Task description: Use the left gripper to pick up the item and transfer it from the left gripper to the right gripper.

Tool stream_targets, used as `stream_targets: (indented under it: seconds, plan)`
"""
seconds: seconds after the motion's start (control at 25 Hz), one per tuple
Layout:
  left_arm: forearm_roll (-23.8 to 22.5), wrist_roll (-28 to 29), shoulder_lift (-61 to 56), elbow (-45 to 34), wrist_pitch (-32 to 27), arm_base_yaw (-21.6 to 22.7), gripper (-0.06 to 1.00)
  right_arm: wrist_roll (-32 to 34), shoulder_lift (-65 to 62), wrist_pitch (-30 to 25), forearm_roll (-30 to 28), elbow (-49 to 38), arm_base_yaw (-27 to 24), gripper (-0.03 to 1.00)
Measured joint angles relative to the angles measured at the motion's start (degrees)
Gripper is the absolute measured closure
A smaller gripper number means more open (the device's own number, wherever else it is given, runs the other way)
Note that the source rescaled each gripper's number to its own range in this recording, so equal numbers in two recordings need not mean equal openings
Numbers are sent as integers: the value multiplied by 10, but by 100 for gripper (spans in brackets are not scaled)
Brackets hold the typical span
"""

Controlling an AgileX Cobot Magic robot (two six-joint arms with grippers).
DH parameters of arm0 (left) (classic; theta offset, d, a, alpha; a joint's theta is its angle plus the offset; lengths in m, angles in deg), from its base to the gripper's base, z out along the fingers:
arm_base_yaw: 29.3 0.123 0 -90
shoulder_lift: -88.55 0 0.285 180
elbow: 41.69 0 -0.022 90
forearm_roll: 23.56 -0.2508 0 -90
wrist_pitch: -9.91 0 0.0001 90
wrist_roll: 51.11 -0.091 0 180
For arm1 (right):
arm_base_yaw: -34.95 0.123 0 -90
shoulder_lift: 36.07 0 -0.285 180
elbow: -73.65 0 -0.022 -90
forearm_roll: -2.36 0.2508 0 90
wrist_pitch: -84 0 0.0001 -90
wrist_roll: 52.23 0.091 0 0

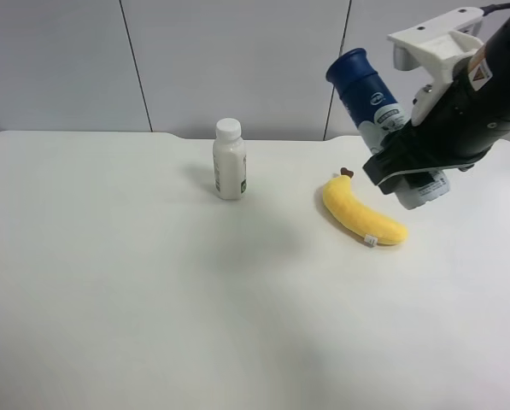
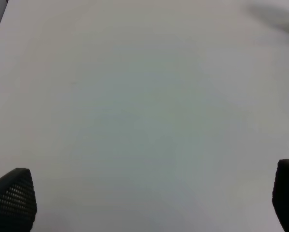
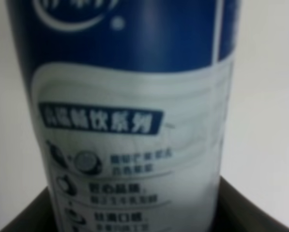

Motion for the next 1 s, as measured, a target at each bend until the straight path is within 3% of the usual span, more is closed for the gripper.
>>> stream_targets:
  seconds: [0.16, 0.36, 0.48, 0.76, 1.0]
  plan:
    - [0, 0, 0, 0, 0, 0, -5, -67, 0, -1, 58, 0, -104, 97]
    - [0, 0, 0, 0, 0, 0, -5, -105, 8, 1, 71, 0, -214, 97]
    - [0, 0, 0, 0, 0, 0, -5, -106, 33, 8, 81, 0, -250, 97]
    - [0, 0, 0, 0, 0, 0, -5, -104, 102, 4, 82, 0, -272, 97]
    - [0, 0, 0, 0, 0, 0, -5, -104, 124, 30, 80, -12, -341, 97]
